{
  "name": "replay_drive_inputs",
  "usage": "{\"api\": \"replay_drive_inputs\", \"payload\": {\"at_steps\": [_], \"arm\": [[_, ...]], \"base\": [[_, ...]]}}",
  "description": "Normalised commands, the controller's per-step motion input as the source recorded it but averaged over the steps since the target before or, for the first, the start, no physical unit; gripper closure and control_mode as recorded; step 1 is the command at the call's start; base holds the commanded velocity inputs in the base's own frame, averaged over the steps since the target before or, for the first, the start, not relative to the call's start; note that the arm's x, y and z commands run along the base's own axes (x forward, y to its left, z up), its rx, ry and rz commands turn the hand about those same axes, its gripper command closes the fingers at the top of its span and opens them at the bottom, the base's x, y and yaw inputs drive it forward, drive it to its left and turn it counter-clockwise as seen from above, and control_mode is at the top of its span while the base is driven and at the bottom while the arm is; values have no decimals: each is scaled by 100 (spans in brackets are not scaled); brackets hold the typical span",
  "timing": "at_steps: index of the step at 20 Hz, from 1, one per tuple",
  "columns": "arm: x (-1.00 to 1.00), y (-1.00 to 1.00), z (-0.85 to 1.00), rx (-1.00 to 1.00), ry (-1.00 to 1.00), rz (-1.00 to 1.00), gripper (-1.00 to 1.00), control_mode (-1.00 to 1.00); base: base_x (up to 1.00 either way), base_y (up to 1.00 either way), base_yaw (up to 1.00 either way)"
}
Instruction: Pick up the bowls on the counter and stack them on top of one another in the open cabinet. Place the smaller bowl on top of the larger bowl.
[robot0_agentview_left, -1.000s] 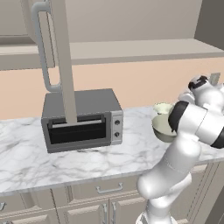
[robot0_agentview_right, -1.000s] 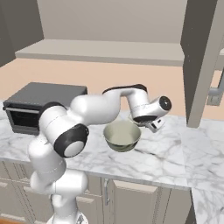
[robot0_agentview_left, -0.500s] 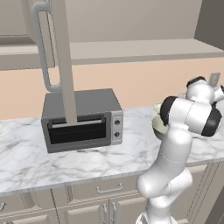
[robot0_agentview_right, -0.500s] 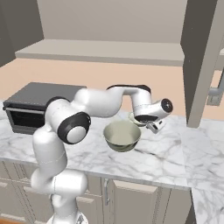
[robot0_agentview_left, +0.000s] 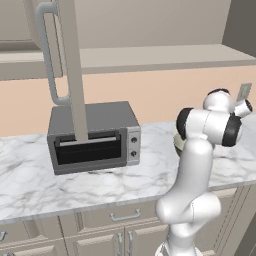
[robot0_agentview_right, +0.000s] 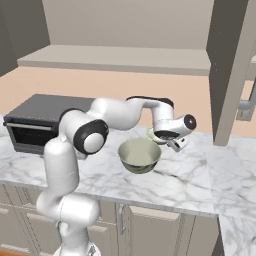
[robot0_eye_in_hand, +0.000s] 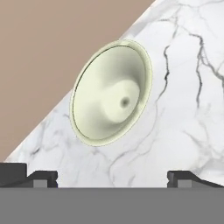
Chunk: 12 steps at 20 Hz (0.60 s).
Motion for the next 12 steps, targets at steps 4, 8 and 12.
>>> {"api": "replay_drive_inputs", "payload": {"at_steps": [4, 8, 12], "arm": [[34, 0, -20, 1, 0, 0, -100, -100], [30, 0, -20, 1, 0, 0, -100, -100], [26, -1, -22, 1, 0, 0, -100, -100]], "base": [[0, 0, 0], [0, 0, 0], [0, 0, 0]]}}
